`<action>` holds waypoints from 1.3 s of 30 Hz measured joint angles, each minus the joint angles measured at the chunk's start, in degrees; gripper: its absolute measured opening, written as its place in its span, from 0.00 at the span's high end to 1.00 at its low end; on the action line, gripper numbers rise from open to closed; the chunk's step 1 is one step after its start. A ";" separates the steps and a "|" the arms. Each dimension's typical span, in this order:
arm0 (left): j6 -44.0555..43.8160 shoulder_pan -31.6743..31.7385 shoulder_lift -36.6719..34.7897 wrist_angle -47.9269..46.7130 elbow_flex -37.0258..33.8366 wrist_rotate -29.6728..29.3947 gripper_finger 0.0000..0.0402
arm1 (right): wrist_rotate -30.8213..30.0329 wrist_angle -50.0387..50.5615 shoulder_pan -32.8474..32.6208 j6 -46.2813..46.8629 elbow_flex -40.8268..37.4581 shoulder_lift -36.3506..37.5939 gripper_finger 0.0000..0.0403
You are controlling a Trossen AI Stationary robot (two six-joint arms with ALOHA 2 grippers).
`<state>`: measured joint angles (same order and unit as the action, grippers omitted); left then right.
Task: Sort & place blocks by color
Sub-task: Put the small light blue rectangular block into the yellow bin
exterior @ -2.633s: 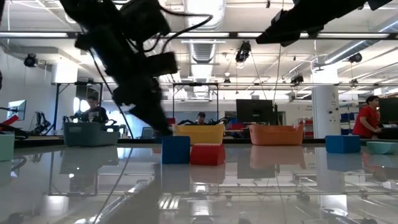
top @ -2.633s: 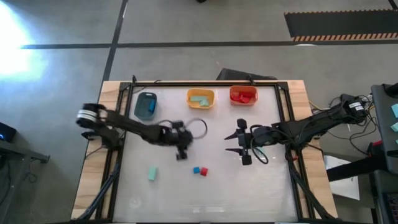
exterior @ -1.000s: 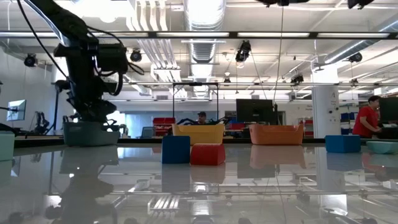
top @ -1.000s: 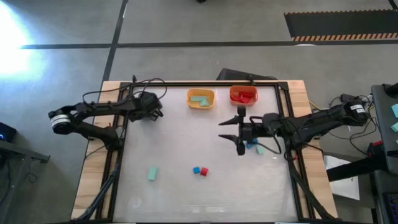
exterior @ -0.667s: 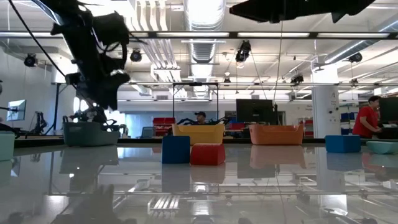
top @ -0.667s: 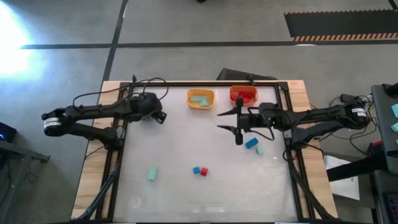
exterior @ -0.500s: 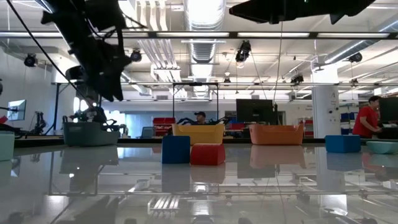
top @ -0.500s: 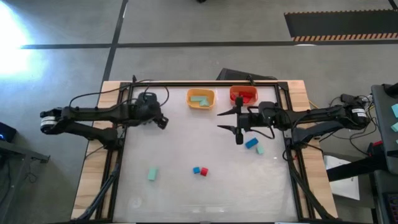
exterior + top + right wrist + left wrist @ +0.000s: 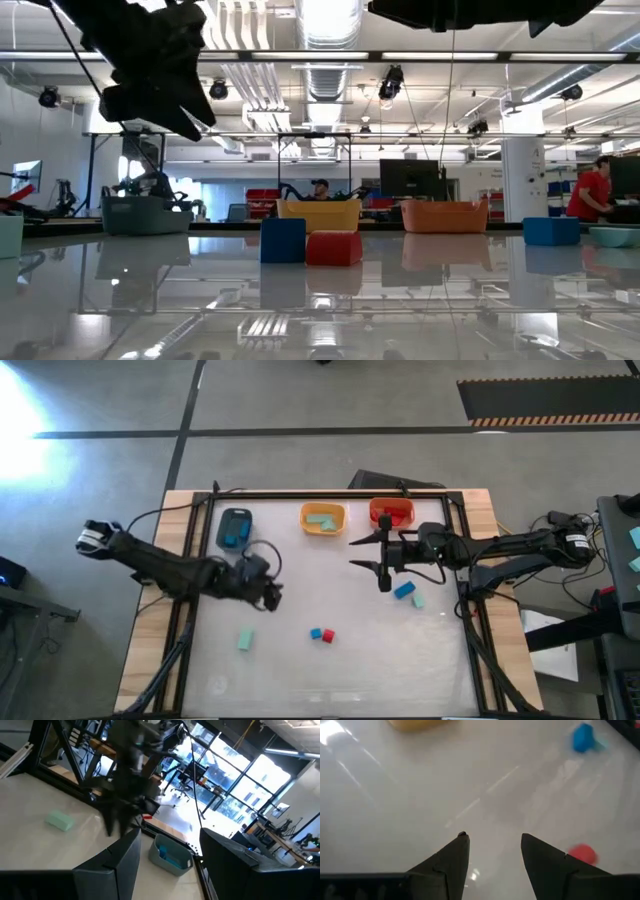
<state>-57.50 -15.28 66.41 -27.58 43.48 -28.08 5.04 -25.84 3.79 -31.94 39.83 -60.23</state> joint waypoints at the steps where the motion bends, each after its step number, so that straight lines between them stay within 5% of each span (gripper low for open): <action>1: -2.26 -1.43 0.79 0.22 0.00 0.02 0.59 | 0.01 -0.28 0.00 -0.29 0.00 0.00 0.52; 8: -13.94 -7.27 7.42 0.23 2.35 2.35 0.59 | 0.16 -2.01 0.00 -1.54 0.00 0.02 0.52; 24: -30.15 -12.74 21.53 -5.43 14.38 19.98 0.59 | 1.44 -2.36 0.00 -2.91 0.00 0.10 0.52; 39: -57.93 -23.22 25.07 -15.32 15.93 28.81 0.59 | 1.42 -2.14 0.00 -2.62 0.02 0.17 0.52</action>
<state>-115.43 -38.50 91.48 -42.90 59.42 0.73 6.46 -27.99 3.79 -34.57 39.86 -60.05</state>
